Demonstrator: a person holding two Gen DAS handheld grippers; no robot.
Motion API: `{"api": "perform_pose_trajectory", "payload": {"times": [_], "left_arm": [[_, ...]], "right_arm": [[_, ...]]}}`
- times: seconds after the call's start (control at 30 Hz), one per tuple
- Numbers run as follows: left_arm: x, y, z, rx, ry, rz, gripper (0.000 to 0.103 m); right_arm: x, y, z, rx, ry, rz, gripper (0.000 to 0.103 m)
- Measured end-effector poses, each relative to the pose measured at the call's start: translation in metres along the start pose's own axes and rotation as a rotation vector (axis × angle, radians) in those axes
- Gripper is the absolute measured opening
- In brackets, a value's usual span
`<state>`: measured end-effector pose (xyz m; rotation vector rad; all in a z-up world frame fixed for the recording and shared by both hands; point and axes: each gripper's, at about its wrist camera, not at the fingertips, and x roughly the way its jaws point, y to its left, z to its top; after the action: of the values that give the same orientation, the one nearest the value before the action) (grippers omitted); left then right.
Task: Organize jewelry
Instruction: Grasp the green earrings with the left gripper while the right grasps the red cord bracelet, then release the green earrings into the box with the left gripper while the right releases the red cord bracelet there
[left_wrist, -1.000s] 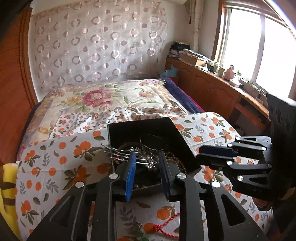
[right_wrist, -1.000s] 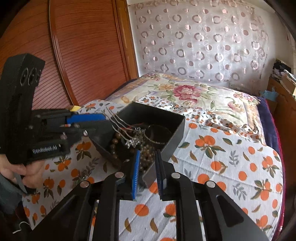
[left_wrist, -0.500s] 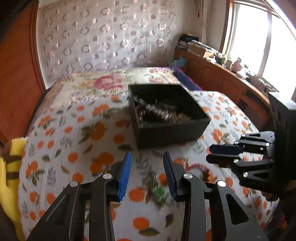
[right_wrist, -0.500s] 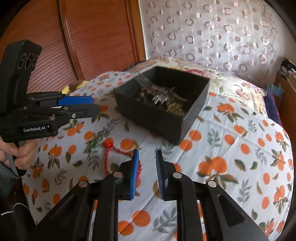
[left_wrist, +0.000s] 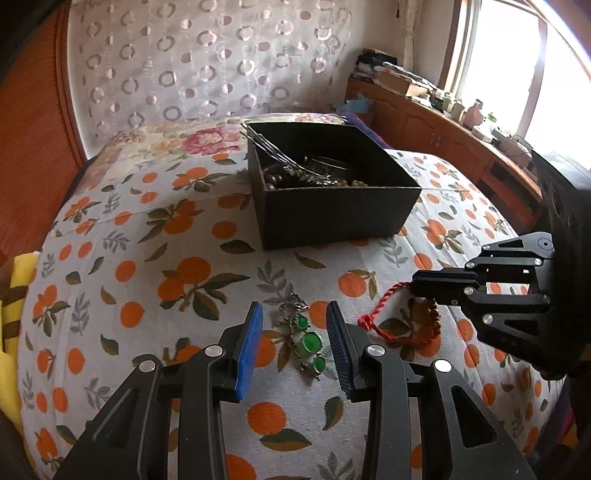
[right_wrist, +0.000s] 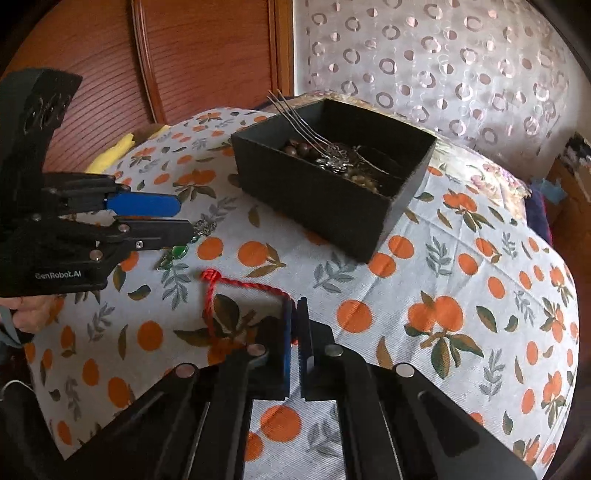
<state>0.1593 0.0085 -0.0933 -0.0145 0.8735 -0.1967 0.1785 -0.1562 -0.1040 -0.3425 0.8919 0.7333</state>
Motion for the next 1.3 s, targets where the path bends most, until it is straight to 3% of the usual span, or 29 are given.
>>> {"api": "perform_pose_trajectory", "payload": {"times": [0.6,0.77,1.07,1.3], "left_arm": [[0.01,-0.013,-0.005,0.038,0.026,0.005,0.034],[0.01,-0.012,-0.006,0.03,0.019,0.02,0.023],[0.007,-0.003,-0.008,0.028,0.017,0.041,0.012],[-0.004,0.007,-0.004,-0.022,-0.02,0.024,0.01]], "right_arm": [[-0.027,-0.026,0.007,0.052,-0.082,-0.015,0.003],[-0.028,-0.023,0.009,0.048,-0.086,-0.014,0.003],[-0.027,-0.021,0.009,0.046,-0.089,-0.009,0.003],[-0.03,-0.02,0.011,0.046,-0.099,-0.003,0.003]]}}
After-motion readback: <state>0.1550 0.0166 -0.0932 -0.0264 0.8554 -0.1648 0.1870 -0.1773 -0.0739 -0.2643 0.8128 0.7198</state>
